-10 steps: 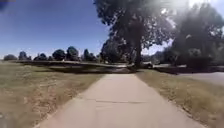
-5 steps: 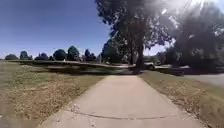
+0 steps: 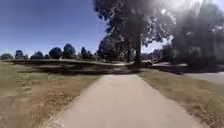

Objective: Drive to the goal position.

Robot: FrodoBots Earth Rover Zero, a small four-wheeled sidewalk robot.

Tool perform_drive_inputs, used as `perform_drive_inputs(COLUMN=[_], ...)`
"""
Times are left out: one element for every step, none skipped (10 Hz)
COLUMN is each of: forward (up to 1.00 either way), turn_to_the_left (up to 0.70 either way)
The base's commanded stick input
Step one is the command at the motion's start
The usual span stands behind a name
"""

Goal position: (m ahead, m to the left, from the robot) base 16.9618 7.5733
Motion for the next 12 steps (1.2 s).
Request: perform_drive_inputs(forward=[0.85,0.85,0.85,0.85,0.85,0.85,0.85,0.85,0.85,0.85,0.85,0.85], turn_to_the_left=[0.0,0.0,-0.08,-0.24,-0.34,-0.34,-0.02,0.0,0.0,0.0,0.0,0.0])
